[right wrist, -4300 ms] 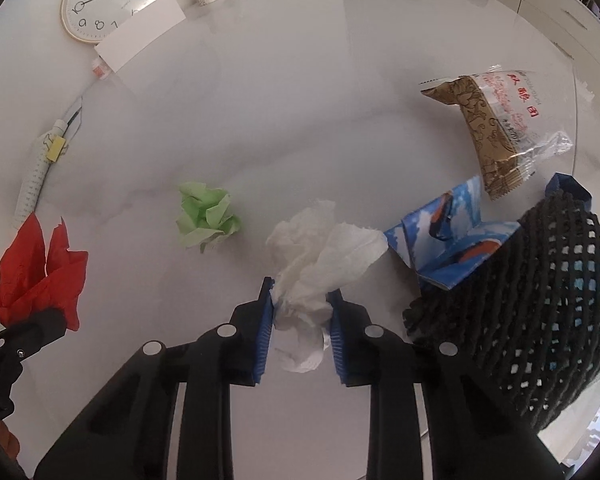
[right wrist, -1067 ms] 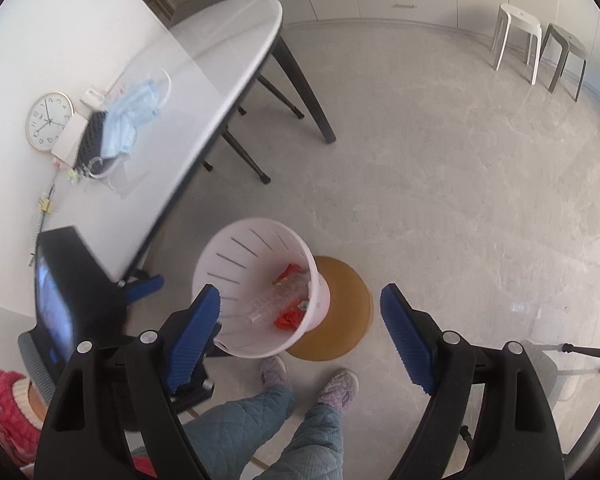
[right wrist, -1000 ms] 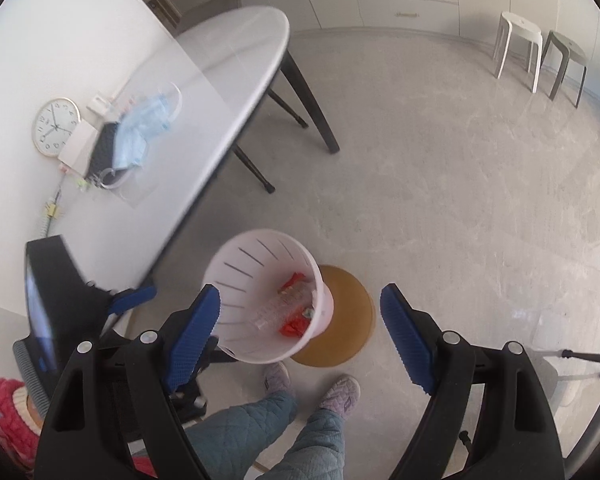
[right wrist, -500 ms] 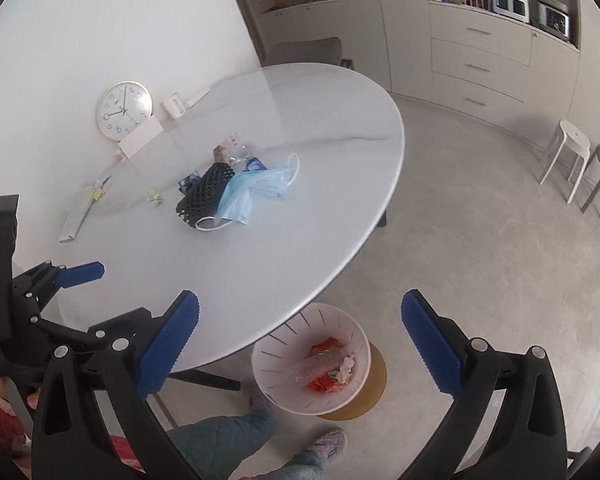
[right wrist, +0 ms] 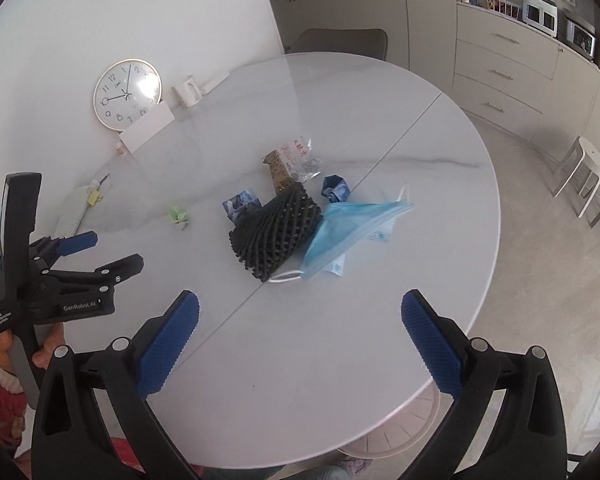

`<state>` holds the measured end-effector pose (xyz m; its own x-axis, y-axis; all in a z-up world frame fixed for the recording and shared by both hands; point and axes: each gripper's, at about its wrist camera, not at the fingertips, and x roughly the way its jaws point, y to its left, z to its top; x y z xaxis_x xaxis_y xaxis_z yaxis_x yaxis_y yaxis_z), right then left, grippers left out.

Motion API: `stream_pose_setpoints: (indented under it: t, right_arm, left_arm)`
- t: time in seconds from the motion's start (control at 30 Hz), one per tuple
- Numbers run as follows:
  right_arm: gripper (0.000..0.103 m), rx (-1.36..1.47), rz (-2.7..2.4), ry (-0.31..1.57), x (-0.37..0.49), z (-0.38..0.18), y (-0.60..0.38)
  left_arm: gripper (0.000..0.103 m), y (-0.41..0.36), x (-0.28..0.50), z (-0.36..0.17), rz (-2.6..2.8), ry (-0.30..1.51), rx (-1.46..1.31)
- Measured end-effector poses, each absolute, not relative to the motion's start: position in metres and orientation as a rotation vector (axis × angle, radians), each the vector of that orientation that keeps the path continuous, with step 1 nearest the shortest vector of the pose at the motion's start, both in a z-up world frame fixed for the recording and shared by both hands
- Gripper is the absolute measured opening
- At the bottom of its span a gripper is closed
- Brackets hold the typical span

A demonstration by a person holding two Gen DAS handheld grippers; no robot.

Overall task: Collect trash
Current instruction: 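Move both tools back over the table and grasp the green paper with the left gripper, then grasp the black mesh net with the right gripper and lift it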

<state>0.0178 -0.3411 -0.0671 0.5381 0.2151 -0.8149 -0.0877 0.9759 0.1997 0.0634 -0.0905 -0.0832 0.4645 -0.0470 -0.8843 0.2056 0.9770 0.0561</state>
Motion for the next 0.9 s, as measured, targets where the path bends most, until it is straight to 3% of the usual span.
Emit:
stream_pose_setpoints:
  t: [0.23,0.5,0.57,0.7,0.9]
  right_arm:
    - [0.101,0.125,0.172,1.042,0.062,-0.080,-0.291]
    - [0.101,0.132,0.144,1.100,0.101,-0.104,-0.269]
    - [0.101,0.153,0.126,1.113,0.106,-0.109,-0.273]
    - [0.101,0.144,0.083,1.138,0.113,-0.119,-0.280]
    - [0.100,0.188,0.048,1.184,0.122,-0.136,-0.288]
  left_arm:
    - [0.091,-0.046,0.135,-0.130,-0.157,1.107,0.155]
    - [0.067,-0.051,0.187,-0.185,-0.181,1.204,0.182]
    - [0.053,-0.058,0.194,-0.197,-0.201,1.226,0.203]
    - [0.035,-0.062,0.201,-0.205,-0.238,1.235,0.183]
    - [0.031,-0.049,0.195,-0.195,-0.275,1.253,0.101]
